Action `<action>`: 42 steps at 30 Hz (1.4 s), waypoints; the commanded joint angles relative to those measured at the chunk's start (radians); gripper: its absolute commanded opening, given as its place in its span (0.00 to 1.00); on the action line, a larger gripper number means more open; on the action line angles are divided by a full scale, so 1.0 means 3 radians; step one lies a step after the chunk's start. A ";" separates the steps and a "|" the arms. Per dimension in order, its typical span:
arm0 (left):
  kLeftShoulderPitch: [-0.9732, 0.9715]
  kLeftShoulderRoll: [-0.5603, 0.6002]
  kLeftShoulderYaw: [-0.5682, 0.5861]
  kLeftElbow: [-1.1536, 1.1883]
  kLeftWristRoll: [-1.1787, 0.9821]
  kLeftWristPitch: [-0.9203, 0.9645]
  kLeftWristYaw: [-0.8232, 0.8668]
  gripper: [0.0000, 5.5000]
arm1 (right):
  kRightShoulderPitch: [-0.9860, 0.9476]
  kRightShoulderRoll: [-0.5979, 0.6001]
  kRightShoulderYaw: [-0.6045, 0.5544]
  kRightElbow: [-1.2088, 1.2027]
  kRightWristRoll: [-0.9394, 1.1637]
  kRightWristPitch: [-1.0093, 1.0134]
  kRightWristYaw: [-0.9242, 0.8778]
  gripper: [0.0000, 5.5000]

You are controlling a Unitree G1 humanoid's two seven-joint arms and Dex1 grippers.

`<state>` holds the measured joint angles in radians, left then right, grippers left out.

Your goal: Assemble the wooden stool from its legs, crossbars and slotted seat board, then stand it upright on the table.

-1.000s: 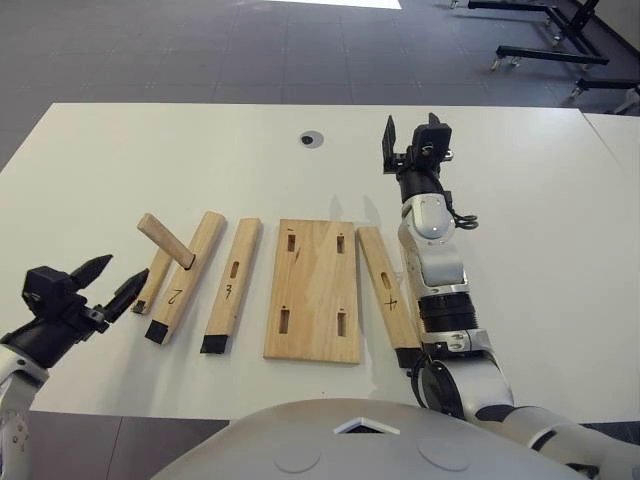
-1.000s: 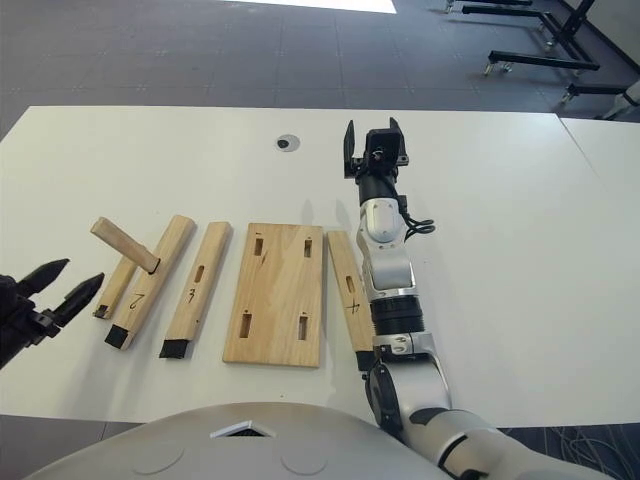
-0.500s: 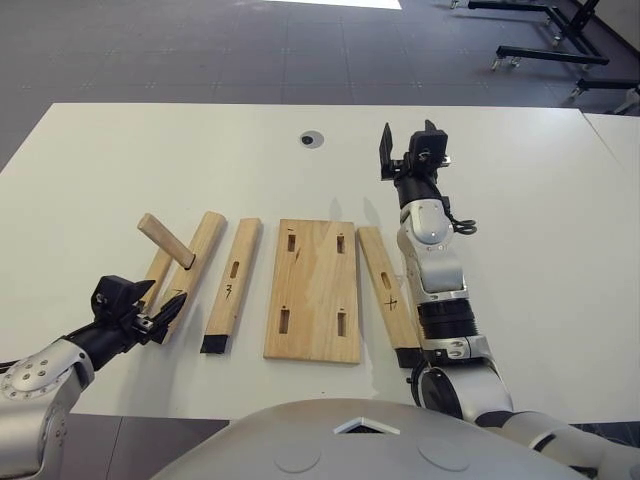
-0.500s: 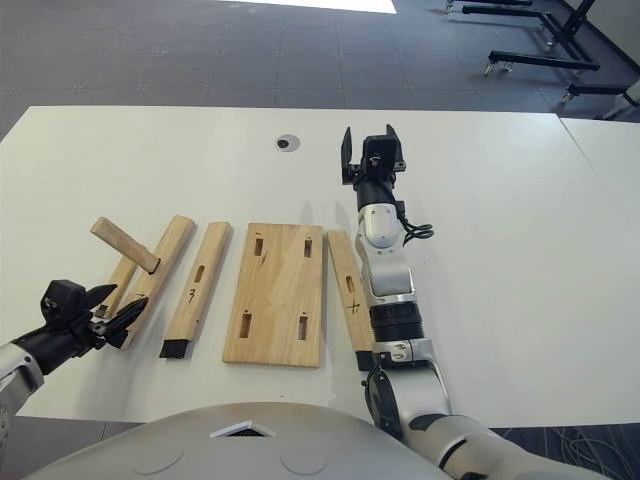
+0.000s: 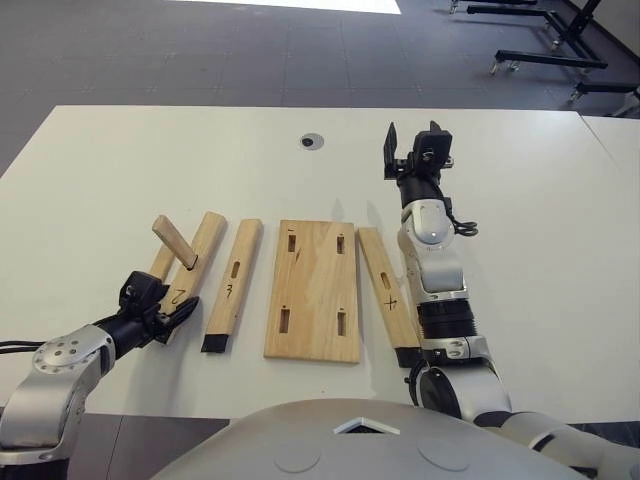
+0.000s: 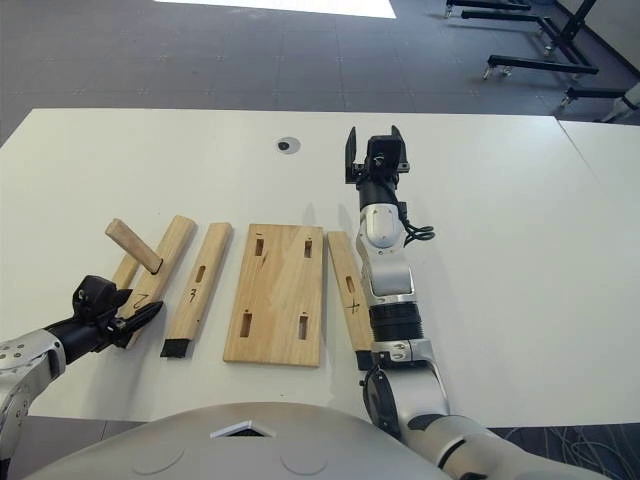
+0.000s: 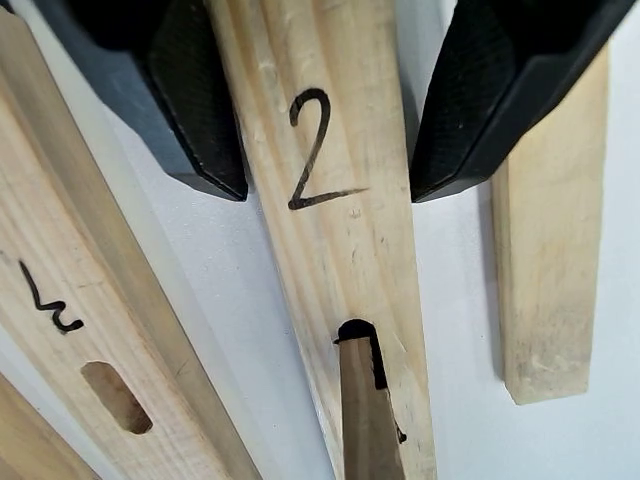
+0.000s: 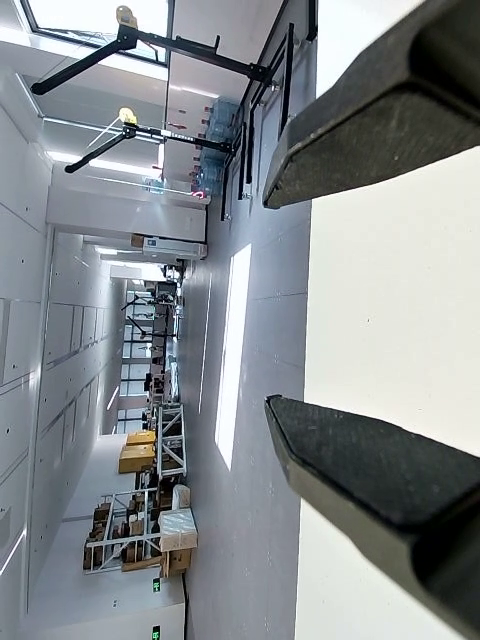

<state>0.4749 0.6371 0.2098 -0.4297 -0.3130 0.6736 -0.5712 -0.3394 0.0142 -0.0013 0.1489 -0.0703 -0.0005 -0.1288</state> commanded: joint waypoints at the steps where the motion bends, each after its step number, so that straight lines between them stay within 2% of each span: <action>1: 0.0113 -0.0051 -0.0194 0.0171 -0.0017 0.0191 -0.0041 0.42 | -0.0052 0.0036 0.0049 0.0020 0.0023 -0.0068 0.0069 0.63; 3: 0.0071 -0.0089 -0.0174 0.0219 -0.0062 0.0189 -0.0039 0.37 | -0.0059 0.0054 0.0040 0.0033 0.0022 -0.0053 0.0051 0.63; 10: -0.0120 -0.0315 -0.0120 0.0506 -0.0135 -0.0147 0.0000 0.37 | -0.0187 0.0012 -0.0038 0.0189 0.0089 -0.0063 0.0142 0.63; 13: -0.0367 -0.0402 -0.0001 0.0654 -0.0091 -0.0346 0.0161 0.37 | -0.0254 -0.0031 -0.0072 0.0221 0.0277 -0.0019 0.0387 0.63; 14: -0.0568 -0.0517 0.0167 0.0700 -0.0227 -0.0353 0.0286 0.37 | -0.0308 0.0011 -0.0201 0.0221 0.0541 0.0155 0.0476 0.63; 17: -0.1081 -0.0846 0.0456 0.0531 -0.0801 -0.0392 0.0404 0.37 | -0.0446 0.0026 -0.0371 0.0177 0.1161 0.0503 0.0932 0.63; 21: -0.1403 -0.1044 0.0365 0.0330 -0.1214 -0.0408 0.0263 0.37 | -0.0355 -0.0152 -0.0043 -0.0211 0.1709 0.0984 0.1982 0.63; 23: -0.1461 -0.1055 0.0321 0.0290 -0.1296 -0.0396 0.0226 0.37 | -0.0322 -0.0257 0.0099 -0.0323 0.1798 0.1136 0.2304 0.63; 27: -0.1582 -0.1110 0.0306 0.0268 -0.1745 -0.0280 0.0018 0.37 | -0.0335 -0.0367 -0.0086 -0.0530 0.2399 0.1597 0.2702 0.63; 34: -0.1812 -0.1052 0.0156 0.0478 -0.2630 0.0243 -0.0536 0.37 | -0.0400 -0.0457 -0.0296 -0.0412 0.3237 0.2265 0.3265 0.63; 42: -0.1872 -0.0807 -0.0064 0.0432 -0.2968 0.0684 -0.0897 0.37 | -0.0356 -0.0369 -0.0338 -0.0458 0.3655 0.2591 0.3435 0.63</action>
<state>-0.0714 0.3753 0.2022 -0.2889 -1.1866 0.8575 -0.8249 -0.4455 -0.1014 -0.1096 0.0299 1.0087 0.7578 0.9021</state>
